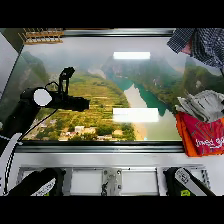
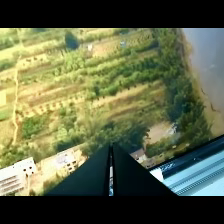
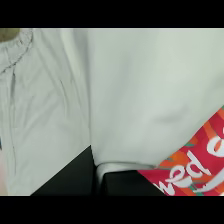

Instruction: Fold the clothes and pants, and hang the long-sleeved shirts on hangers.

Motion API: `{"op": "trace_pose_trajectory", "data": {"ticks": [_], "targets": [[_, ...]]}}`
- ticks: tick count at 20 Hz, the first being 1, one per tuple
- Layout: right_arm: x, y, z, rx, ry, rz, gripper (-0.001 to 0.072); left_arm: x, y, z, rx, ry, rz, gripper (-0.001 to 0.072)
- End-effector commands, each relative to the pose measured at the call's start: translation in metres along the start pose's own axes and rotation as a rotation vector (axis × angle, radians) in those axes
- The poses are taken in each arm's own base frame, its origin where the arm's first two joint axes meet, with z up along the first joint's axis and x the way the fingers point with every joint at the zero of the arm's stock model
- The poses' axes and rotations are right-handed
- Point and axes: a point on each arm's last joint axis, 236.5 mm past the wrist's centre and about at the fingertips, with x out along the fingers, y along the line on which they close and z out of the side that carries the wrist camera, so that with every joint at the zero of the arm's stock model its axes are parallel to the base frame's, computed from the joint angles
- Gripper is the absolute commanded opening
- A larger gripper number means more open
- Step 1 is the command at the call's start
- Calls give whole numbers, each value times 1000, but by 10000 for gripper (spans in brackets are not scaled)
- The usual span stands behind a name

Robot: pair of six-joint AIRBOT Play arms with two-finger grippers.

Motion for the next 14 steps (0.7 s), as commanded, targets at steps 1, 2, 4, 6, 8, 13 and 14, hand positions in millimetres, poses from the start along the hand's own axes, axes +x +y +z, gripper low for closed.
{"op": "trace_pose_trajectory", "data": {"ticks": [1, 2, 4, 6, 8, 13, 14], "targets": [[12, -26, -46, 8, 113, -91, 20, 0, 0, 0, 2, 0, 1, 5], [15, -30, -56, 7, 133, -104, 21, 0, 0, 0, 2, 0, 1, 5], [20, -42, -73, 9, 162, -146, 21, 0, 0, -1, 5, 1, 1, 5], [22, -52, -86, 8, 190, -187, 21, 0, 0, 0, 5, 1, 1, 4], [23, -58, -96, 3, 215, -207, 23, 0, 0, 0, 5, 1, 1, 5], [18, -72, -97, -18, 207, -268, 32, 0, 0, -1, 5, 4, 1, 4], [16, -78, -96, -27, 204, -293, 46, 0, 0, -1, 5, 5, 1, 5]]}}
